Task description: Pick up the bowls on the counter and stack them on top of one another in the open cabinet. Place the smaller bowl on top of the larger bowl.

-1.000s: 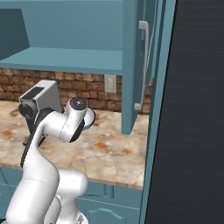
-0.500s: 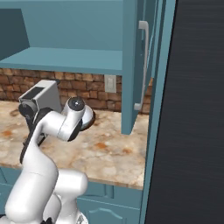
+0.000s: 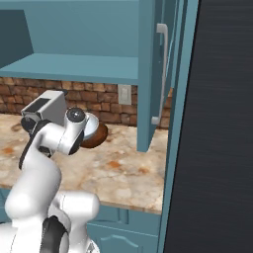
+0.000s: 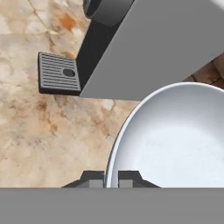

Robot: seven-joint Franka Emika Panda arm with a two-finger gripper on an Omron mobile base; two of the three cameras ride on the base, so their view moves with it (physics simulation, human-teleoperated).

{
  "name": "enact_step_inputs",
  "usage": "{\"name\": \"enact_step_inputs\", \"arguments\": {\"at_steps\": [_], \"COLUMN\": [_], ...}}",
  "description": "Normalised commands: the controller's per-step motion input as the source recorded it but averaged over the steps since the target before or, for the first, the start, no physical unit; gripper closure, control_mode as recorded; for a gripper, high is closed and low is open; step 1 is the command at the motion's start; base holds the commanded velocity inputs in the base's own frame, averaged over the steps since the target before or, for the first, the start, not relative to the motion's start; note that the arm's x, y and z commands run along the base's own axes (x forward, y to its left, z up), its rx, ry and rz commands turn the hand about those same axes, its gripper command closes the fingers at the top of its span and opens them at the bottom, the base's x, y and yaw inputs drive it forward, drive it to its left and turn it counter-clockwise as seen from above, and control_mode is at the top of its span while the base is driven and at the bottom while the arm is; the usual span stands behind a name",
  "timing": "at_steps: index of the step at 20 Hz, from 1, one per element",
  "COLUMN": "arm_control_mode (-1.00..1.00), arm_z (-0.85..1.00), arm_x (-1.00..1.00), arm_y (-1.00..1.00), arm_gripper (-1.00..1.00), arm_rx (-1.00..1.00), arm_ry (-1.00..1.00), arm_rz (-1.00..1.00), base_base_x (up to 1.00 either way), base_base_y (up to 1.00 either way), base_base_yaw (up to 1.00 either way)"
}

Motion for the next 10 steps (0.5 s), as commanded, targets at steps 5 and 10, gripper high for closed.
{"name": "enact_step_inputs", "arguments": {"at_steps": [5,10], "arm_control_mode": [-1.00,-1.00], "arm_z": [0.00,-0.03], "arm_x": [0.60,0.33], "arm_y": [0.10,0.12], "arm_gripper": [1.00,1.00], "arm_rx": [-0.03,-0.06], "arm_ry": [0.04,0.08], "arm_rz": [0.05,0.02], "base_base_x": [0.00,0.00], "base_base_y": [0.00,0.00], "base_base_yaw": [0.00,0.00]}}
